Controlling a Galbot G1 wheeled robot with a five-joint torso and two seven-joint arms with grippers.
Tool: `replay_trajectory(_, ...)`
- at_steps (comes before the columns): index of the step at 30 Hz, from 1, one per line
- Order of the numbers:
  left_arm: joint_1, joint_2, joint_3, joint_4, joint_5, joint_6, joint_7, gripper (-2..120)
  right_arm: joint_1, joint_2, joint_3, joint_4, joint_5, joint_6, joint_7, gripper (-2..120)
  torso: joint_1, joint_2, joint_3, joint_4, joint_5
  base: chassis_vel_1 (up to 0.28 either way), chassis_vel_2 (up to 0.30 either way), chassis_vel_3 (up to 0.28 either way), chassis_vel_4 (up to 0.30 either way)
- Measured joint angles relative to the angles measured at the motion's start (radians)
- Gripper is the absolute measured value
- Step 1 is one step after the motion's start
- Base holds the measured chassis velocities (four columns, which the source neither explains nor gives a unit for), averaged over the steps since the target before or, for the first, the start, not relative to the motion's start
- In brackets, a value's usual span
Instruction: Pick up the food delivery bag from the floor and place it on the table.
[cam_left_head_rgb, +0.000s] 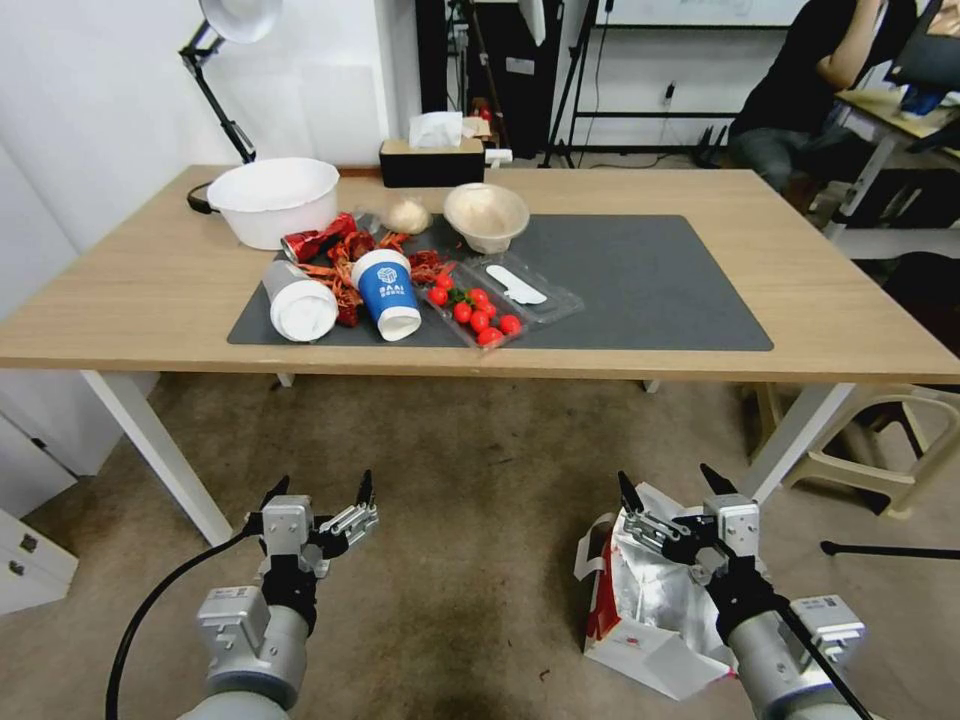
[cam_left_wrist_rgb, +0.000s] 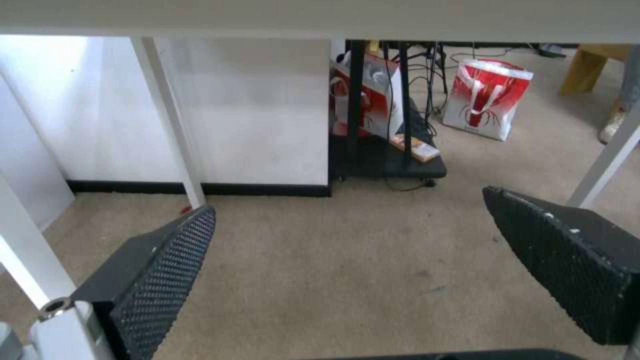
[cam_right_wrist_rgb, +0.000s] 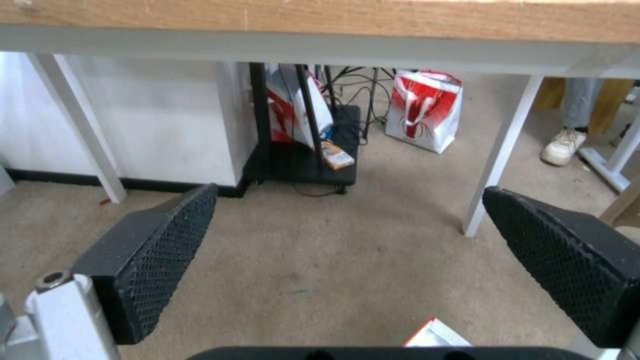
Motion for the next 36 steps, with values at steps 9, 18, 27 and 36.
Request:
replay_trajectory(9,-0.003,0.020,-0.010,0.007,0.009,0.001,0.021,100,0.001,-0.002,0.000,-0.007,0.003,0.000,0.000,100,-0.017,-0.042,-0.025,0.0000,0.0000,0.000,0.000,0.000,0.000)
replay_trajectory(18,-0.001,0.060,-0.015,0.008,0.007,0.002,0.024,100,0.002,-0.002,-0.002,-0.009,0.003,0.000,0.000,100,-0.030,-0.076,-0.046,0.0000,0.0000,0.000,0.000,0.000,0.000)
replay_trajectory(27,0.004,0.057,-0.011,0.009,0.012,0.004,0.029,100,0.004,-0.003,-0.004,-0.010,0.003,0.001,0.000,100,-0.045,-0.115,-0.069,0.0000,0.0000,0.000,0.000,0.000,0.000)
replay_trajectory(36,0.008,0.056,-0.010,0.009,0.014,0.004,0.031,100,0.004,-0.003,-0.004,-0.010,0.003,0.003,0.000,100,-0.062,-0.158,-0.096,0.0000,0.0000,0.000,0.000,0.000,0.000)
